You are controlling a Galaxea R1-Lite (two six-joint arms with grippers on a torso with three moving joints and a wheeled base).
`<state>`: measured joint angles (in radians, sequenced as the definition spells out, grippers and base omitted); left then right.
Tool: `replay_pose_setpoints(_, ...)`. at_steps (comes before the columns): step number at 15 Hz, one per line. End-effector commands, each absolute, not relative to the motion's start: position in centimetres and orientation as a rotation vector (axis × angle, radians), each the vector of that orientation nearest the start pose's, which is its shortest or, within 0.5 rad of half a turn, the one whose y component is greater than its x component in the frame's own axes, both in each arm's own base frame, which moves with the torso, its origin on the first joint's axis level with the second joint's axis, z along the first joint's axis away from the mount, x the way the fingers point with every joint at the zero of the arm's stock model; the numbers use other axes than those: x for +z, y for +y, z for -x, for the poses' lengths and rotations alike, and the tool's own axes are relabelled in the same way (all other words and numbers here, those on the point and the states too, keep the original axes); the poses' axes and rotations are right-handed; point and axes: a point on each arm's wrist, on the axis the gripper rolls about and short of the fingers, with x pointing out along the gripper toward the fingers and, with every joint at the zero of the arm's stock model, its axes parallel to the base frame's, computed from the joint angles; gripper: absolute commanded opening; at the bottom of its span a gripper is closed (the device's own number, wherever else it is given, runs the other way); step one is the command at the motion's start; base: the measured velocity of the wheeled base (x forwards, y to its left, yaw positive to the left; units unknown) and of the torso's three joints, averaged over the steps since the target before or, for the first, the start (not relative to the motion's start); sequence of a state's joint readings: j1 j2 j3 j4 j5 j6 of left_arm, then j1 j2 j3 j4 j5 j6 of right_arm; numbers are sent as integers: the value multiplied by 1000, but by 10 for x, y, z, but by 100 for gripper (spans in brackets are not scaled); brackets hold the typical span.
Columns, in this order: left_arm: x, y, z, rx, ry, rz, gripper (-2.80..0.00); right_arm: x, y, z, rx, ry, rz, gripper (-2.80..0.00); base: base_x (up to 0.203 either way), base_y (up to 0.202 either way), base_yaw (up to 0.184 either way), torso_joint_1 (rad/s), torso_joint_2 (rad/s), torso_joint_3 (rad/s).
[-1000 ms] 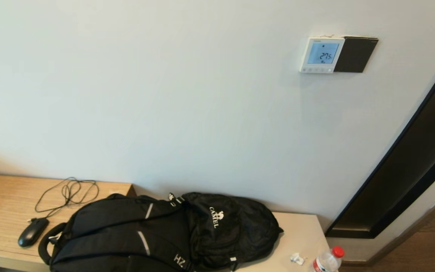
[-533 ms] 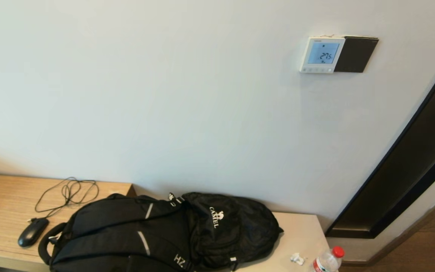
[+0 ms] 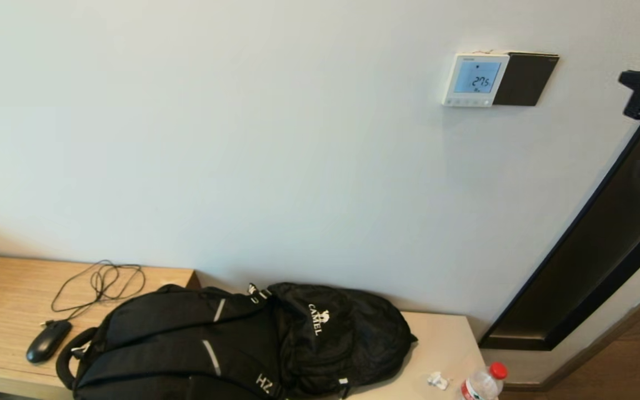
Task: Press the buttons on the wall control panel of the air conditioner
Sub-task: Turn off the central air conditioner
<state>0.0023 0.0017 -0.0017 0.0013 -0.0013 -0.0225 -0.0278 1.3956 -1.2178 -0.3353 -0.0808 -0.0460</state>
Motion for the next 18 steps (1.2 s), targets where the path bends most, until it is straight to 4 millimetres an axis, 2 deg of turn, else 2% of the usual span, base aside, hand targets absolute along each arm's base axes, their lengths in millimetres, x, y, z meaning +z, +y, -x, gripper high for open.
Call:
replay_pose_setpoints(1, 76, 0, 23, 2, 0, 23, -280, 340, -10, -305, -128, -97, 44, -280, 0, 0, 0, 0, 0, 0)
replay_pose_setpoints(3, 75, 0, 23, 2, 3, 23, -280, 335, -9, -340, -135, -95, 44, -280, 0, 0, 0, 0, 0, 0)
replay_pose_setpoints(6, 75, 0, 23, 2, 3, 23, -280, 331, 11, -369, -103, -105, 42, -280, 0, 0, 0, 0, 0, 0)
replay_pose_setpoints(11, 76, 0, 23, 2, 0, 23, -280, 324, 32, -382, -52, -101, 45, -280, 0, 0, 0, 0, 0, 0)
replay_pose_setpoints(18, 76, 0, 23, 2, 1, 23, -280, 314, 40, -387, -36, -76, 45, -280, 0, 0, 0, 0, 0, 0)
